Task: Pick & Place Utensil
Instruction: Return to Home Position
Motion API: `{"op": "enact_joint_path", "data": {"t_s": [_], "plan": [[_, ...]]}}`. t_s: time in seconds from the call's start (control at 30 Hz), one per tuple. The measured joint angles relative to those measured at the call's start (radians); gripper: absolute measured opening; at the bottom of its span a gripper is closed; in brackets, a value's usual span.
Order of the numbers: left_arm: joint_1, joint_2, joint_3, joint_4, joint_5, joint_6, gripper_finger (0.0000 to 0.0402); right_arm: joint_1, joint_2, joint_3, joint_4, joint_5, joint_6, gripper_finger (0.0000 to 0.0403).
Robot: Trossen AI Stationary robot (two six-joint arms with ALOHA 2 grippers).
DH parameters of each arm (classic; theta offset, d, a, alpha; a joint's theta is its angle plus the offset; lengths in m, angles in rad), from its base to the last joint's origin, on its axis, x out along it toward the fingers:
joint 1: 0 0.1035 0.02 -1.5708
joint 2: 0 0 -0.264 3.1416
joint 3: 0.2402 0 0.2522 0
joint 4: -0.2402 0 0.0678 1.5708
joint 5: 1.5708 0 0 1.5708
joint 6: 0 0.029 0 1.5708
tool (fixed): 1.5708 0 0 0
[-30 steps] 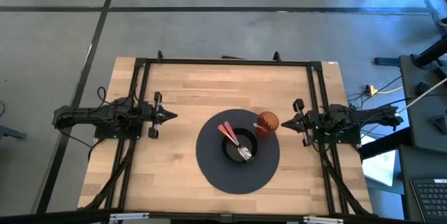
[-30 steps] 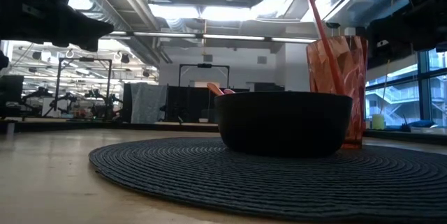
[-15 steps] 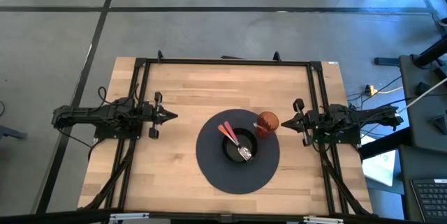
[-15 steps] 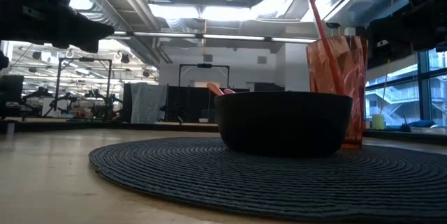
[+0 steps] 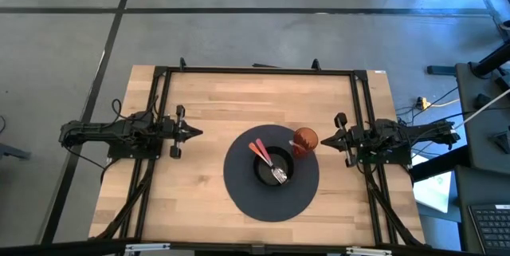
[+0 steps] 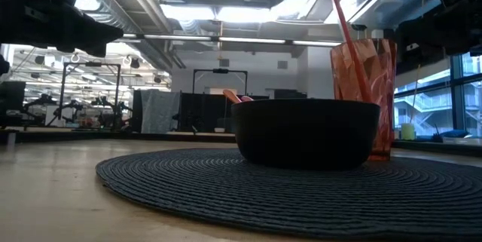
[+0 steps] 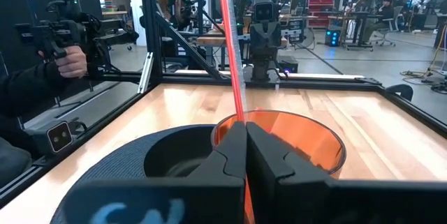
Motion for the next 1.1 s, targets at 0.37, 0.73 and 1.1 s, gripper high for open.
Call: {"op": "enact_joint_path", "data": {"t_s": [0.37,0.73,1.1], "plan": [[0.000,0.001,0.000,0.000,0.000,0.000,0.0003,0.000,0.000,0.000,0.000,-0.001,0.000,0.0000],[0.000,0.018,0.000,-0.003,-0.020,-0.048,0.0004,0.000,0.000,0.000,0.005,-0.003,-0.007,0.0012],[0.000,0.018,0.000,-0.002,-0.021,-0.052,0.0004,0.000,0.000,0.001,0.021,0.054,-0.008,0.0022]]}}
